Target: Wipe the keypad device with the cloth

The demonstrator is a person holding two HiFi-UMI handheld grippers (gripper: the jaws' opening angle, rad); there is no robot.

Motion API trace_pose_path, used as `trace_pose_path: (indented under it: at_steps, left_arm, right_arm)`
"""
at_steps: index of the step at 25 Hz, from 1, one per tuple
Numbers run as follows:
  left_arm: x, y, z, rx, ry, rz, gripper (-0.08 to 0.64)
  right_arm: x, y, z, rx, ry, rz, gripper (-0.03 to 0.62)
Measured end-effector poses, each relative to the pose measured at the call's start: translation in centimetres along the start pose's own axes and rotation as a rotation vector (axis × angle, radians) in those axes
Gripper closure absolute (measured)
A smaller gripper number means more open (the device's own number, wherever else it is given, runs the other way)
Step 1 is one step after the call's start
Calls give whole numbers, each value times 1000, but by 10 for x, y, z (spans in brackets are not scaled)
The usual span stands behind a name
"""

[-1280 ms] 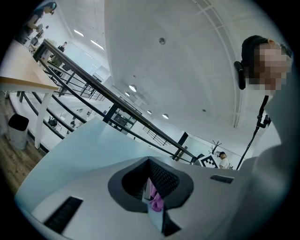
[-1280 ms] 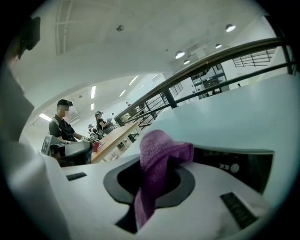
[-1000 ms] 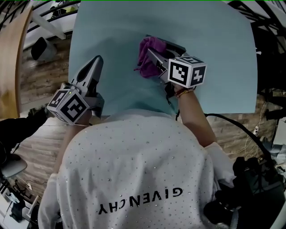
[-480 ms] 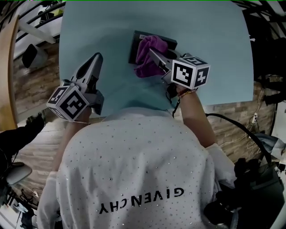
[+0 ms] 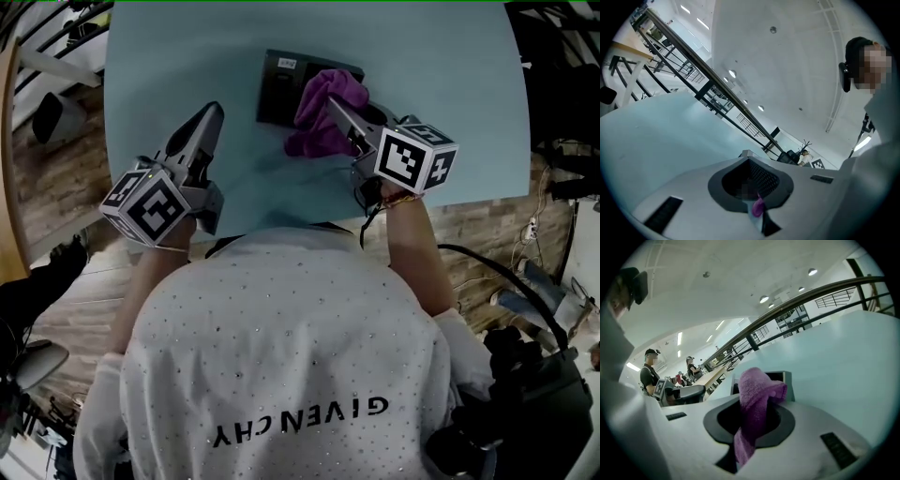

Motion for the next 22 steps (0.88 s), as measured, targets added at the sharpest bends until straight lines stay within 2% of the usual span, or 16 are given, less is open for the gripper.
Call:
trace_pose_path:
  at_steps: [6,11,17,22]
  left_arm:
    - [15,3,3,-12,-17,-8,560]
    - [20,5,-3,-29,-38,-19,560]
    - [24,1,16,-125,62,-92,560]
    - [32,0,10,-198,107,-195,560]
  right_arm:
    - [7,-17,12,-23,29,30,548]
    - [9,-18,14,-26,9,23,548]
    - [14,-44,32,-58,40,1,548]
    - [23,-48,47,-19,92,34,548]
Point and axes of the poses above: the fingertips, and each gripper's own axes: y forward along the fingers, z to its right, x out of its underside, the point moved 10 cm from there along -y, backward along the fingers, and after that the axes turned 1 degree about -x, right-handed, at the moved point
